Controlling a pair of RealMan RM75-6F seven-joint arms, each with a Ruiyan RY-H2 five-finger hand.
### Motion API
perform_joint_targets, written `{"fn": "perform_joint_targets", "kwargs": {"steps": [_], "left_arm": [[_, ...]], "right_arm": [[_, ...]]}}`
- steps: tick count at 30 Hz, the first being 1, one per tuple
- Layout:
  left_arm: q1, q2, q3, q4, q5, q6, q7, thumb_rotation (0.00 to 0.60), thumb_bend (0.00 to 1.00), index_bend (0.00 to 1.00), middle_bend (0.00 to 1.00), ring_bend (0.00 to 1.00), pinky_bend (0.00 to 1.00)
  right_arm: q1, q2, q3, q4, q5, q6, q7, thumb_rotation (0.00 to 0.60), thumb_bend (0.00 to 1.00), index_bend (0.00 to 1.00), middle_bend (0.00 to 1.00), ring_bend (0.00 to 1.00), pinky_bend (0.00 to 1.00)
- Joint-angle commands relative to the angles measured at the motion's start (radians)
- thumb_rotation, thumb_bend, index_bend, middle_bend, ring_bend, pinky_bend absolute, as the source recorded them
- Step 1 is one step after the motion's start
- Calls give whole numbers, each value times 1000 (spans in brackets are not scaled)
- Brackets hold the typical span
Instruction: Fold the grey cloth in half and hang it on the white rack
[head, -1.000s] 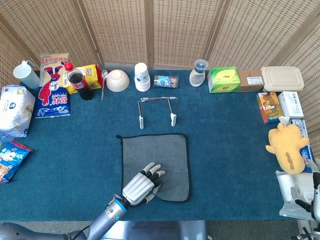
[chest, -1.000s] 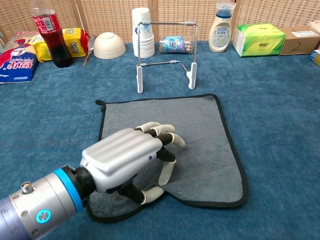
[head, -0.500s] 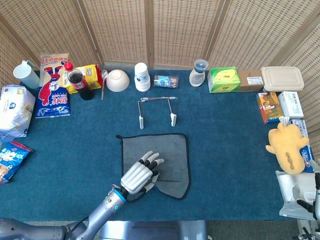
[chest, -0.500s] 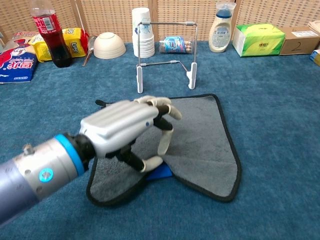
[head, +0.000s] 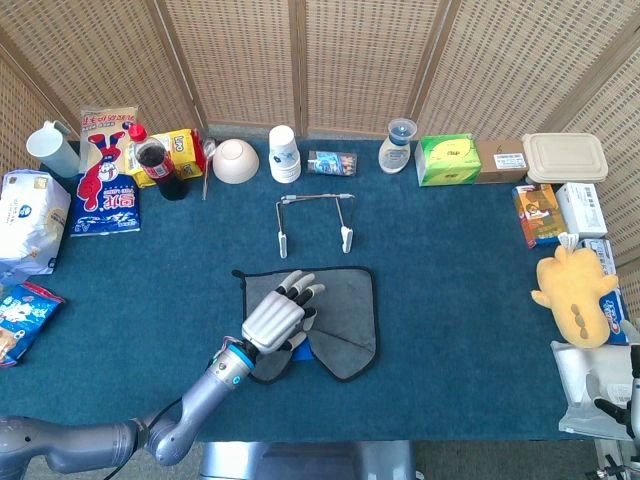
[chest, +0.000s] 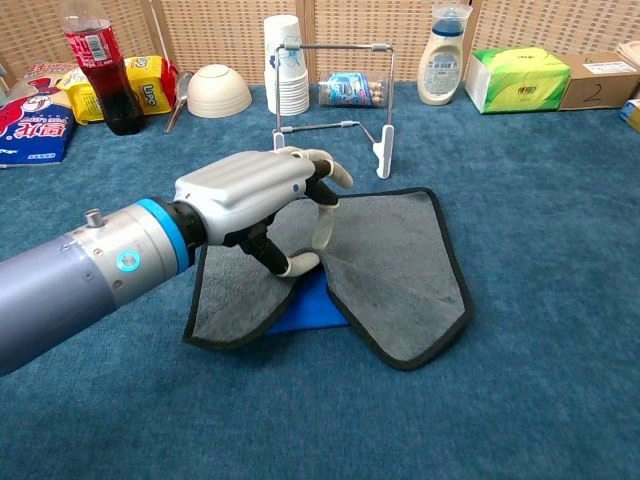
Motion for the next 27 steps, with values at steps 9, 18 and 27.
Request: {"fn": "perform_joint_targets", "kwargs": {"steps": [9, 18, 27], "left_arm": [[-85, -48, -64, 145, -59, -27, -9, 600, 348, 562, 156, 0, 0], [-130, -72, -77, 207, -83, -43, -20, 600, 347, 556, 152, 0, 0], [-163, -106, -71, 273, -97, -56, -38, 600, 345, 546, 144, 0, 0]], "right_arm": [[3, 0, 5, -1, 9, -6, -6, 600, 320, 37, 25, 0, 0], [3, 1, 7, 0, 14, -9, -5, 600, 319, 37, 25, 0, 0], [0, 4, 9, -1, 19, -8, -2, 600, 319, 37, 25, 0, 0]]}}
